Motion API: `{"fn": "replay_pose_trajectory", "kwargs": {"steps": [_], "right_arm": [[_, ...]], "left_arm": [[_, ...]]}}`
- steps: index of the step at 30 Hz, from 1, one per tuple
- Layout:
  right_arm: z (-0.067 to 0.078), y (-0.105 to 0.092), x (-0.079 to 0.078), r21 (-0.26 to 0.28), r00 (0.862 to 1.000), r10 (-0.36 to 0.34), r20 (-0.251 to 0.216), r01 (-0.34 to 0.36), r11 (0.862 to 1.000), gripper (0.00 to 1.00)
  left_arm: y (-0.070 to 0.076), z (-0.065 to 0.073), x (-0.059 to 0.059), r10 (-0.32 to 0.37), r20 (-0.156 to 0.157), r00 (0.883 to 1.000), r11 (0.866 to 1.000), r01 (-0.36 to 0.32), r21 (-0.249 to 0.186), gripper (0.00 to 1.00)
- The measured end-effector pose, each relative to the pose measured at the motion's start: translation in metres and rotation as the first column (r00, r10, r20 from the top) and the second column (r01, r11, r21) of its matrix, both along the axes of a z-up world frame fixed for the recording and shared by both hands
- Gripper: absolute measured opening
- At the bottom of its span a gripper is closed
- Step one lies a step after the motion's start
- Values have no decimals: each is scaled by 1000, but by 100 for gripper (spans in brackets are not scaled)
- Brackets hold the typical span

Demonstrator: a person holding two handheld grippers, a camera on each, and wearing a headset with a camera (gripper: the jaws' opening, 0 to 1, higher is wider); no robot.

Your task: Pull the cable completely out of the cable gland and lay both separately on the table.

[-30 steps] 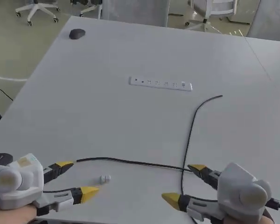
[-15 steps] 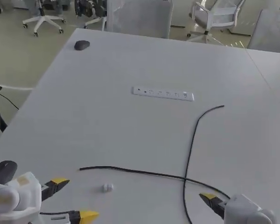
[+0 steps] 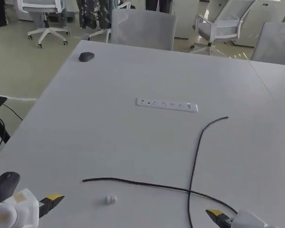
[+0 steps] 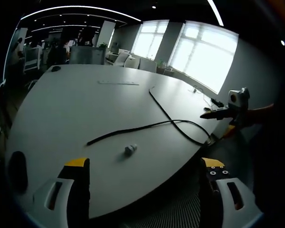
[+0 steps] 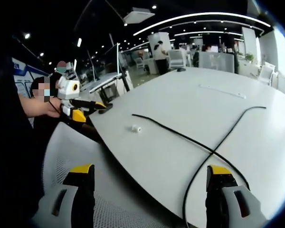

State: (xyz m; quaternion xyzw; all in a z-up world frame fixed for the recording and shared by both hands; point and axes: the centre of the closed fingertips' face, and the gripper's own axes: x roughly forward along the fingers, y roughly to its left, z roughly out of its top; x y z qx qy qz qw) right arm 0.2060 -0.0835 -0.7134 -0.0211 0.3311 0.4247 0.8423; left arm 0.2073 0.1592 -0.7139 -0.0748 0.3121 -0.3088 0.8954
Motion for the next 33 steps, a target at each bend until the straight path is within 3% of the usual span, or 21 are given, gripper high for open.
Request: {"fn": "replay_pose_trajectory", "kwargs": {"steps": [20,33], "right_arm": [[-7,-3,-4,-18,999,3,-33,-3,1000,99],[-12,-3,-6,-24,999,-1,-54,0,1000,98]], "left_arm": [[3,16,8,25,48,999,999,-23,-41,99],[3,11,5,7,41,999,1000,-6,-23,98]]}}
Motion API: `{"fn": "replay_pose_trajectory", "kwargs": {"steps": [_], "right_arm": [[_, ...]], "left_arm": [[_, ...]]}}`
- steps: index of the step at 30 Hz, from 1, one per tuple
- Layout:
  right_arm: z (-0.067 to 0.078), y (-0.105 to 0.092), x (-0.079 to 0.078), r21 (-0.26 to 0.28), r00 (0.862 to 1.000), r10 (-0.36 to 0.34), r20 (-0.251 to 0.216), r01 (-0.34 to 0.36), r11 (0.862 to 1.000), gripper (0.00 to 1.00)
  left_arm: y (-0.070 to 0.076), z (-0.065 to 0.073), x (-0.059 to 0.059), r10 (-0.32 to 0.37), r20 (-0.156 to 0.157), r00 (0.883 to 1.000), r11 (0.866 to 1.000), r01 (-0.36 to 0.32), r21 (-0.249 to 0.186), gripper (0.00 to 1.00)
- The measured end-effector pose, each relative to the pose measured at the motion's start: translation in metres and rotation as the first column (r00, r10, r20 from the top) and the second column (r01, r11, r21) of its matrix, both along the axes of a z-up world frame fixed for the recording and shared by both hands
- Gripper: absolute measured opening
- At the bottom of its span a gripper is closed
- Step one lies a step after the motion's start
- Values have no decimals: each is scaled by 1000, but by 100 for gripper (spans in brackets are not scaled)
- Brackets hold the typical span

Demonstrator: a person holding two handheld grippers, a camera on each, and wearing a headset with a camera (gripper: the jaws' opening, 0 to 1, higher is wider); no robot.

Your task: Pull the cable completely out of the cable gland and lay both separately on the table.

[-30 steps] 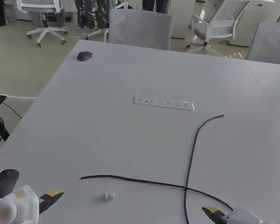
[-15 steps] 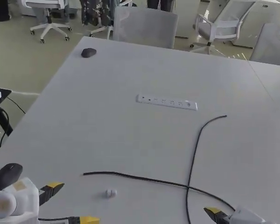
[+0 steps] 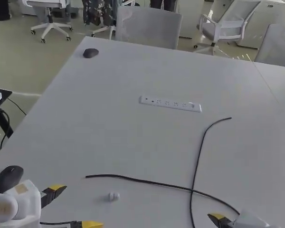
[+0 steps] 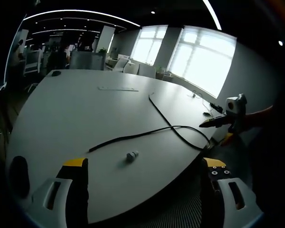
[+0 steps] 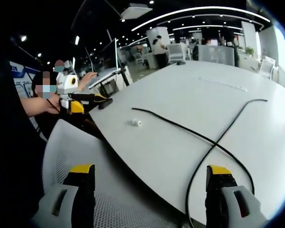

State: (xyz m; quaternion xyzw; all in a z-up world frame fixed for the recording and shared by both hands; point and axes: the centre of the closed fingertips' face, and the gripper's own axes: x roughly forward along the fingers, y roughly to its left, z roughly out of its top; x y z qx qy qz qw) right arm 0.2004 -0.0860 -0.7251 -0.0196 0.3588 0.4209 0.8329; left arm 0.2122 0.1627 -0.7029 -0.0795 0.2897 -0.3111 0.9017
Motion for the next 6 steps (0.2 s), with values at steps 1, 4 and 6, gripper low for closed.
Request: {"fn": "replay_pose_trajectory", "kwargs": {"steps": [1,4,6], "right_arm": [[0,0,0,0,1000,0,0,0,1000,98],[-1,1,0,3,1000,0,-7,0,1000,98],[-3,1,-1,1,1000,1,-16,-1,1000,98]], "left_arm": [[0,0,0,-1,-1,1000,1000,1,-2,98],[-1,0,0,-2,-2,1000,1000,2,2,98],[0,-1,1,0,3,1000,1000,0,5,98]]}}
